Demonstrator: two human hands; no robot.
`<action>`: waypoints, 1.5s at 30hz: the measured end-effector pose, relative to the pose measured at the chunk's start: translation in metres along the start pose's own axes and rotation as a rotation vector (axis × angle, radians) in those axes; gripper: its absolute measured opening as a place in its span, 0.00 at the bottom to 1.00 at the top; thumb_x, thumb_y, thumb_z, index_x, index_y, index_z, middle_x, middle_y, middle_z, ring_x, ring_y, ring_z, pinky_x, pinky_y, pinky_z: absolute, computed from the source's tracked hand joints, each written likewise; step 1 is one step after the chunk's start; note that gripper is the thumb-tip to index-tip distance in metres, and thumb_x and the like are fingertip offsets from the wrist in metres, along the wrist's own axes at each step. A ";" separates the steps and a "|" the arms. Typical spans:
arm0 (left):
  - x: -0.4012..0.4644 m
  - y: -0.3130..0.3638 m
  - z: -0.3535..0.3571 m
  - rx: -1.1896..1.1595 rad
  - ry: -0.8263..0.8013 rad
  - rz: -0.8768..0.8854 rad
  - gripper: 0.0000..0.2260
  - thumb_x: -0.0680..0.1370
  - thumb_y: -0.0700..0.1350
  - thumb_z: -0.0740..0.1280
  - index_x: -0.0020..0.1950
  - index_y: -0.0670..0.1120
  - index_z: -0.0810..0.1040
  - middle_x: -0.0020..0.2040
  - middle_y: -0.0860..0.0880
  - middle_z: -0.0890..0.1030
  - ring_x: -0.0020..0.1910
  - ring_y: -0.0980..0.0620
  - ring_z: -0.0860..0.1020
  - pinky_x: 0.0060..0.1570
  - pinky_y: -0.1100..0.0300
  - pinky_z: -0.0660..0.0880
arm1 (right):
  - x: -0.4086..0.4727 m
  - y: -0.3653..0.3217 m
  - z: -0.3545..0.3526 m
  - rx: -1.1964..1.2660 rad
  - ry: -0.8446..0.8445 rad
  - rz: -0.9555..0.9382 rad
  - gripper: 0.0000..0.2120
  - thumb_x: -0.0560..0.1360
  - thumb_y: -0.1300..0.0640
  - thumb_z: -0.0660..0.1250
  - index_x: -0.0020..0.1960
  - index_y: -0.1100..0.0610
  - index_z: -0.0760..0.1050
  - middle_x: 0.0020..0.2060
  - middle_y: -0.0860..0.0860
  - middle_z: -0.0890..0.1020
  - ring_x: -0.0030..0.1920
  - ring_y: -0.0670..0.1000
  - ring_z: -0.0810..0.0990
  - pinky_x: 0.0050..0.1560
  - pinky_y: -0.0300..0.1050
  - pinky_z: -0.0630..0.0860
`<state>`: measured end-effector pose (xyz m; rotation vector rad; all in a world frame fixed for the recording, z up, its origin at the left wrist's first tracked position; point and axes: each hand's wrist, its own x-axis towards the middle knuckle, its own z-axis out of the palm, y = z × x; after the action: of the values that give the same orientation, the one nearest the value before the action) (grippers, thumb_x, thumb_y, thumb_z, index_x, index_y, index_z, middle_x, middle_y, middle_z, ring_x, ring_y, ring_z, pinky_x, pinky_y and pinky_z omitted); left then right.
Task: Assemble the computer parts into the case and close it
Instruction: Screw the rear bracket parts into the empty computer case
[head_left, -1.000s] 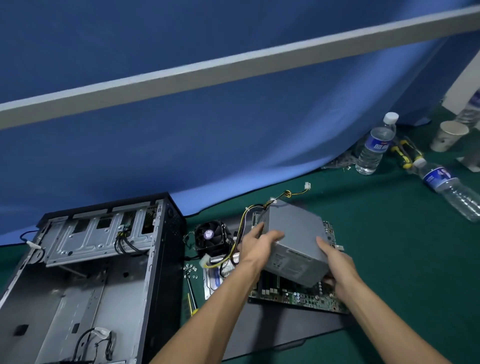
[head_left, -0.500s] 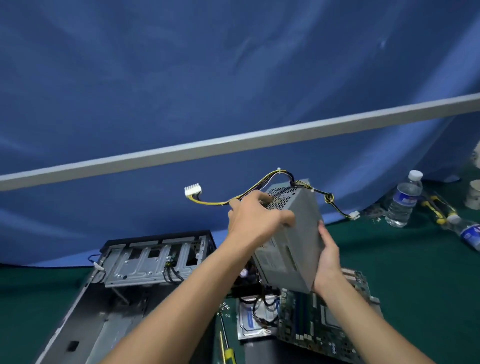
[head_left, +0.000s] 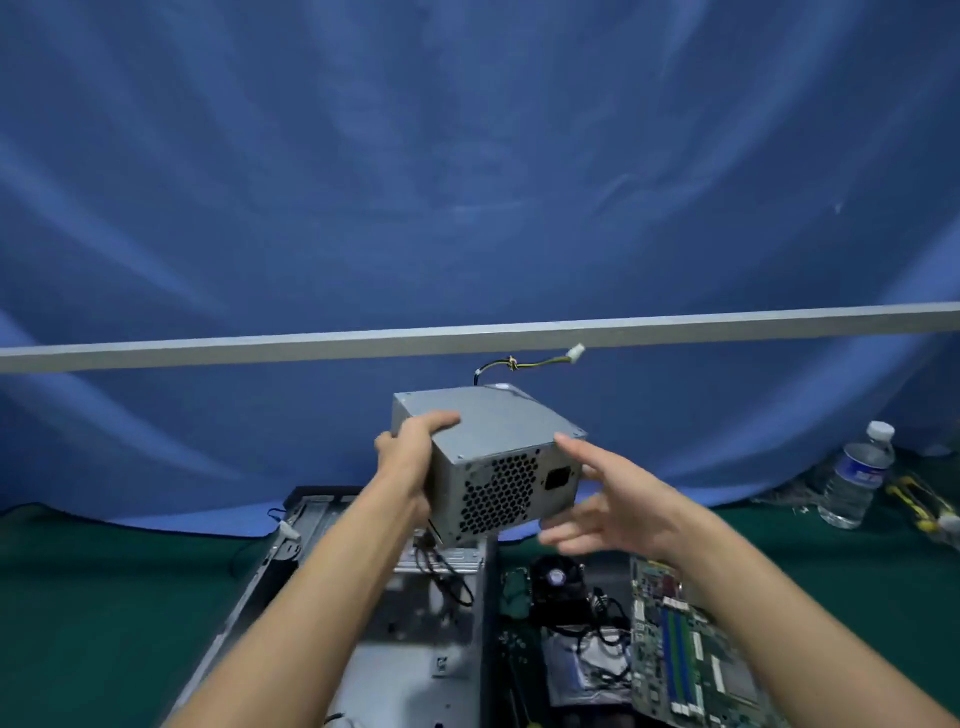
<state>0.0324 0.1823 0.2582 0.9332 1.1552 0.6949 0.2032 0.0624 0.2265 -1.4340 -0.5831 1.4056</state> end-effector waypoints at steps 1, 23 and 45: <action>0.001 0.005 -0.016 0.038 -0.043 -0.054 0.33 0.67 0.52 0.72 0.69 0.45 0.66 0.58 0.40 0.78 0.52 0.39 0.79 0.38 0.48 0.78 | -0.003 0.001 0.009 -0.132 -0.002 0.000 0.41 0.57 0.31 0.72 0.62 0.54 0.72 0.48 0.64 0.83 0.46 0.62 0.84 0.37 0.48 0.80; 0.019 -0.013 -0.200 1.276 -0.030 0.554 0.43 0.61 0.56 0.72 0.71 0.61 0.54 0.52 0.49 0.63 0.52 0.45 0.68 0.43 0.55 0.67 | 0.056 0.095 0.206 -0.636 0.569 -0.119 0.15 0.70 0.53 0.71 0.51 0.53 0.68 0.50 0.53 0.77 0.45 0.53 0.77 0.47 0.50 0.75; 0.052 -0.004 -0.206 1.547 -0.011 0.670 0.39 0.63 0.57 0.72 0.71 0.68 0.58 0.55 0.54 0.63 0.49 0.52 0.67 0.44 0.59 0.63 | 0.176 0.123 0.168 -1.618 0.290 -0.558 0.16 0.75 0.50 0.62 0.61 0.52 0.73 0.59 0.49 0.75 0.62 0.54 0.65 0.69 0.49 0.56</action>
<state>-0.1515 0.2765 0.2064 2.6884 1.2810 0.1608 0.0466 0.2218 0.0699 -2.2641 -1.9528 0.0179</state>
